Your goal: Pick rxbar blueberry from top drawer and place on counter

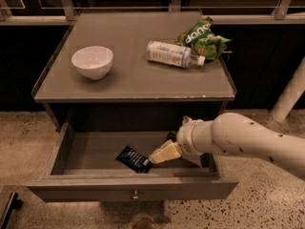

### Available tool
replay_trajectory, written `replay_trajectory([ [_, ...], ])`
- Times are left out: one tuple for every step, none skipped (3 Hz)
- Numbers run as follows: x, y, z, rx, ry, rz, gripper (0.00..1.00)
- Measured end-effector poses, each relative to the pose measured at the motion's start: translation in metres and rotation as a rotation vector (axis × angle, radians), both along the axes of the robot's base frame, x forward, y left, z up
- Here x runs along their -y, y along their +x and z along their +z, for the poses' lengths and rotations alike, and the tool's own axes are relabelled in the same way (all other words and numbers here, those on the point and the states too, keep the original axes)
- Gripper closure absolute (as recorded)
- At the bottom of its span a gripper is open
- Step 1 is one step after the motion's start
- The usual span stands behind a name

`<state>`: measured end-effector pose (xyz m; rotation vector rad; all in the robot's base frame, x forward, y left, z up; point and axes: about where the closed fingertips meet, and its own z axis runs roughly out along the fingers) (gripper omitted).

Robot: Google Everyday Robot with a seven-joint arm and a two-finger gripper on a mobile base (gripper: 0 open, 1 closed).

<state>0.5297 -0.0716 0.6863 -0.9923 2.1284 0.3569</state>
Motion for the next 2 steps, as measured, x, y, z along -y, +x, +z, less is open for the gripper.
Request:
replay_trajectory([
  [-0.025,0.004,-0.016,-0.016,0.008,0.025,0.0],
  [-0.053,0.013,-0.025,-0.009,0.007,0.072,0.0],
])
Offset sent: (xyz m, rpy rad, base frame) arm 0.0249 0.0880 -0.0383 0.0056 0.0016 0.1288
